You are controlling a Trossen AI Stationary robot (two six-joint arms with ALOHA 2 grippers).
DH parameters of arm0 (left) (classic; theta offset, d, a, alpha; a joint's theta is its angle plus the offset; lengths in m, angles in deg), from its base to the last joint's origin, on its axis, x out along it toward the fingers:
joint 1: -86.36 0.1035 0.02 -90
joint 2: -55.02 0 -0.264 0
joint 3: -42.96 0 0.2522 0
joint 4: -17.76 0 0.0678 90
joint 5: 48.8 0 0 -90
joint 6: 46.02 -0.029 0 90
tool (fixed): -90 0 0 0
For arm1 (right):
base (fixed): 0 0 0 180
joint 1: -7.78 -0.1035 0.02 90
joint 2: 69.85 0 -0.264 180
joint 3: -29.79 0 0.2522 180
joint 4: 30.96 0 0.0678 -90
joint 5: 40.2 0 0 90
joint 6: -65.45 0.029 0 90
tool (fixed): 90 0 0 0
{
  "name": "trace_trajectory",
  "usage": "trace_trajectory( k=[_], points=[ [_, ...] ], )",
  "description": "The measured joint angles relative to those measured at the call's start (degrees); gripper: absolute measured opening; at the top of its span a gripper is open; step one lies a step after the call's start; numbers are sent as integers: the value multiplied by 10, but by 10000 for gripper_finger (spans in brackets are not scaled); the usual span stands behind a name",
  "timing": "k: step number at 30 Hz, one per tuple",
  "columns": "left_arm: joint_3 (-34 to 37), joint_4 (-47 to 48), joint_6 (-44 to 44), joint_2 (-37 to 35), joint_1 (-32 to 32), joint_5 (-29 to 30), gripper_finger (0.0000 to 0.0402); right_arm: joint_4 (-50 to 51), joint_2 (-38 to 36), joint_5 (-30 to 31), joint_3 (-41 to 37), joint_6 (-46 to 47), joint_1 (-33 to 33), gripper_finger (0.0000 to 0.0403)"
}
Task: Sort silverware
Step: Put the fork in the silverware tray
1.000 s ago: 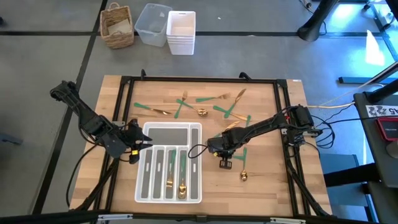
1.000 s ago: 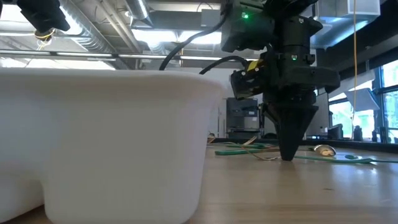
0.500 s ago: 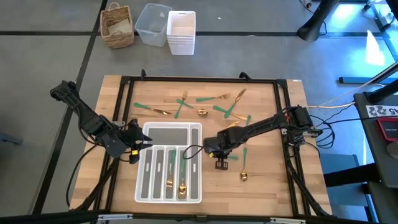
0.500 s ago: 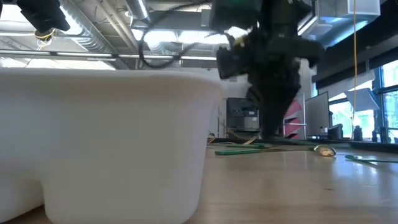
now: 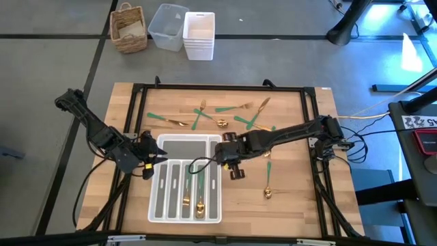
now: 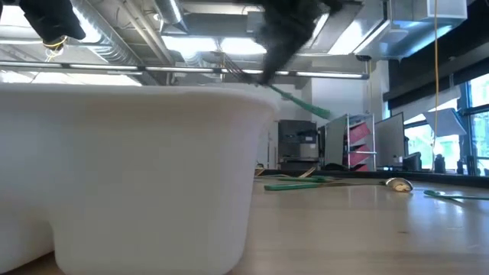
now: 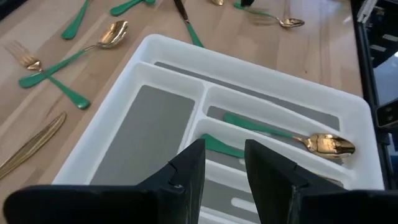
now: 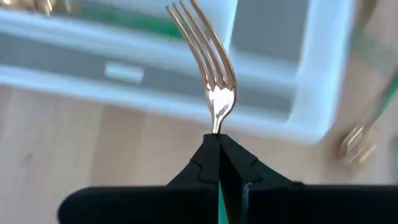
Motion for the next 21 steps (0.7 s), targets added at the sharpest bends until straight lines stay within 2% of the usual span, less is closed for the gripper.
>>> trace_trajectory(
  k=[7, 14, 21],
  points=[
    [0, 45, 32, -2, 22, 1, 107, -158, 7, 6, 7, -227, -1, 0],
    [0, 81, 37, -2, 40, 1, 107, -278, 56, -48, 7, -399, -3, 0],
    [0, 89, 25, -2, 51, 1, 107, -315, 107, -52, 7, -527, -34, 0]
  ],
)
